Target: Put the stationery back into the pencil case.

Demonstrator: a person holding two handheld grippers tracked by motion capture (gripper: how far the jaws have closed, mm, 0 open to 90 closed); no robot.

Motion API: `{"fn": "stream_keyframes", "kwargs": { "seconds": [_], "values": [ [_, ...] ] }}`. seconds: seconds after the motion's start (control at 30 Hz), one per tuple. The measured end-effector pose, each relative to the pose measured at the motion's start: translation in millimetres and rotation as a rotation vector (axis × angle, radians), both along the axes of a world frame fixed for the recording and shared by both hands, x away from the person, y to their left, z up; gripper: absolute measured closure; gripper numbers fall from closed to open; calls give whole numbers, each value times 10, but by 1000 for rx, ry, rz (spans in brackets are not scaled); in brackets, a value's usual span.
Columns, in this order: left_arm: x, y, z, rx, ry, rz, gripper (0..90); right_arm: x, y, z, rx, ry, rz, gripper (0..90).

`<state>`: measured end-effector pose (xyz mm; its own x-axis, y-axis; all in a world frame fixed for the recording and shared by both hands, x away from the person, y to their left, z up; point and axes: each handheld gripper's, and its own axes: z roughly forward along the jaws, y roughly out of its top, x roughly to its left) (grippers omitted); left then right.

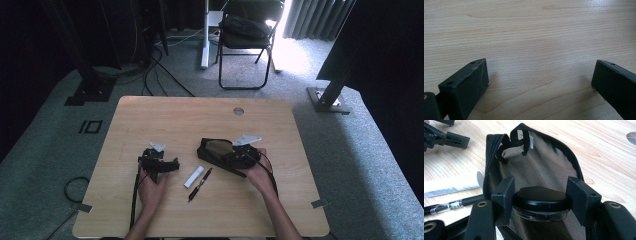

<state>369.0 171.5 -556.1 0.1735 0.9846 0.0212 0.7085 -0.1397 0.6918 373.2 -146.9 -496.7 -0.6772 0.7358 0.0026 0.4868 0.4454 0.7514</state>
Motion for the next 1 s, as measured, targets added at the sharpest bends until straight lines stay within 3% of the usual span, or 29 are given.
{"fn": "stream_keyframes", "kwargs": {
  "seconds": [0.5,1.0],
  "values": [
    [0,-1,1,1,1,-3,13,-49,-42,77,30,-23,2,396],
    [1,-1,1,1,1,-2,12,-319,-53,288,49,-132,10,441]
  ]
}}
